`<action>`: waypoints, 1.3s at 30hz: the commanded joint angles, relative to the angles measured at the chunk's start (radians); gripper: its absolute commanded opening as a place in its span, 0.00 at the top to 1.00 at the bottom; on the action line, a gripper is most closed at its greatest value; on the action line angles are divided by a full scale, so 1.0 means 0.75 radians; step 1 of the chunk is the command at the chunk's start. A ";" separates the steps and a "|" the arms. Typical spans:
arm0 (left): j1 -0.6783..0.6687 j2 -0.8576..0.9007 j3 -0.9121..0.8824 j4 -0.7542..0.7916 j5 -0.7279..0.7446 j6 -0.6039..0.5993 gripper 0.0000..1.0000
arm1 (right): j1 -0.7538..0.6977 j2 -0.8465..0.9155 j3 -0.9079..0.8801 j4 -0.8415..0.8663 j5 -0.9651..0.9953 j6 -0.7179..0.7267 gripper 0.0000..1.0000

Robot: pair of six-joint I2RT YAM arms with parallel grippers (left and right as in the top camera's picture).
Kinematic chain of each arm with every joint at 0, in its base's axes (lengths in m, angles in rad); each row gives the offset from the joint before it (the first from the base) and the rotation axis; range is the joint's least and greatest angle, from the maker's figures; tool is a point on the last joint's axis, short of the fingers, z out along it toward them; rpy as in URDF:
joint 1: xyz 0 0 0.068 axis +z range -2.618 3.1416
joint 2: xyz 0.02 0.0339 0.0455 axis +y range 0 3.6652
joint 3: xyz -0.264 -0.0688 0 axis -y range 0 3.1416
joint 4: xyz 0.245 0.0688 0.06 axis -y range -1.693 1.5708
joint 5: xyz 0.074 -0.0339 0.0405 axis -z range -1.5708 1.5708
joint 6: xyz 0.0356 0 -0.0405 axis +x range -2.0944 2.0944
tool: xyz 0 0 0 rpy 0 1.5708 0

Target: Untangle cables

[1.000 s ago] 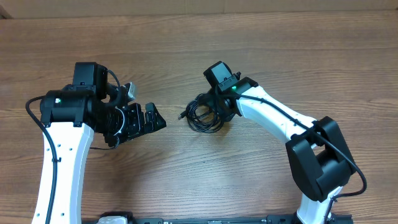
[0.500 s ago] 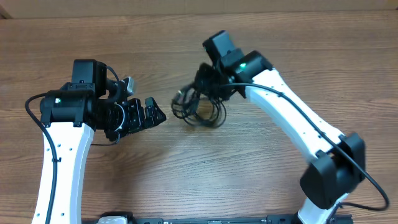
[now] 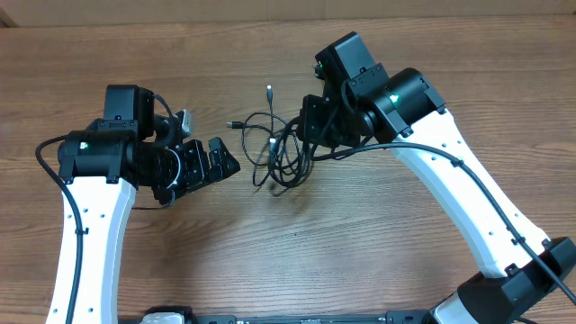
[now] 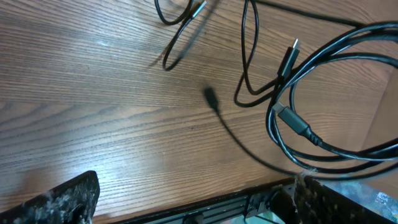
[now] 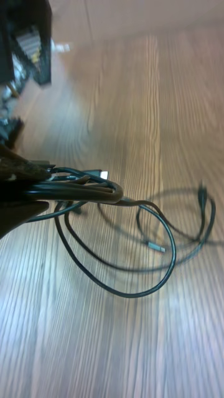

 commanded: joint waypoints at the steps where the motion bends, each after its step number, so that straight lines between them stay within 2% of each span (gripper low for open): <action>1: 0.005 0.005 -0.005 0.005 -0.007 -0.031 0.01 | -0.002 -0.016 0.003 0.003 -0.025 -0.025 0.96; 4: 0.005 0.005 -0.005 0.004 -0.007 -0.039 0.01 | 0.011 -0.016 -0.056 0.103 -0.126 -0.020 0.95; 8: 0.005 0.005 -0.005 0.005 -0.007 -0.039 0.01 | 0.033 0.021 -0.137 0.143 -0.113 -0.025 0.85; 9: 0.005 0.005 -0.005 0.004 -0.007 -0.039 0.00 | 0.032 0.034 -0.156 0.142 -0.113 -0.025 0.78; 10: 0.005 0.005 -0.005 0.002 -0.007 -0.039 0.00 | 0.032 0.046 -0.161 0.140 -0.119 -0.024 0.66; 11: 0.005 0.005 -0.005 -0.002 -0.007 -0.039 0.00 | 0.034 0.060 -0.164 0.134 -0.133 -0.025 0.60; 13: 0.005 0.005 -0.005 -0.010 -0.006 -0.039 0.00 | 0.035 0.086 -0.164 0.124 -0.166 -0.026 0.59; 14: 0.004 0.005 -0.005 -0.012 -0.001 -0.039 0.01 | 0.035 0.089 -0.164 0.123 -0.161 -0.026 0.53; 16: -0.010 0.005 -0.005 -0.012 0.003 -0.042 0.00 | 0.020 0.086 -0.159 0.126 -0.162 -0.091 0.33; 18: -0.048 0.005 -0.006 -0.010 -0.004 -0.050 0.01 | -0.036 0.083 -0.142 0.101 -0.162 -0.125 0.07; 19: -0.074 0.005 -0.006 -0.012 -0.046 -0.062 0.00 | -0.107 0.083 -0.136 0.065 -0.162 -0.125 0.00; 23: -0.155 0.022 -0.012 -0.086 -0.238 -0.197 0.00 | -0.299 0.082 -0.136 -0.061 -0.162 -0.125 0.00; 28: -0.263 0.051 -0.154 -0.024 -0.246 -0.200 0.00 | -0.460 0.082 -0.136 -0.104 -0.150 -0.125 0.00; 33: -0.286 0.067 -0.216 0.093 -0.248 -0.194 0.00 | -0.515 0.082 -0.137 -0.104 -0.146 -0.125 0.00; 35: -0.286 0.068 -0.216 0.212 -0.256 -0.126 0.06 | -0.516 0.082 -0.137 -0.103 -0.146 -0.125 0.00; 37: -0.290 0.081 -0.216 0.300 -0.256 -0.087 0.19 | -0.516 0.083 -0.137 -0.094 -0.146 -0.125 0.00; 39: -0.301 0.126 -0.217 0.326 -0.256 -0.070 0.21 | -0.516 0.083 -0.137 -0.078 -0.146 -0.125 0.00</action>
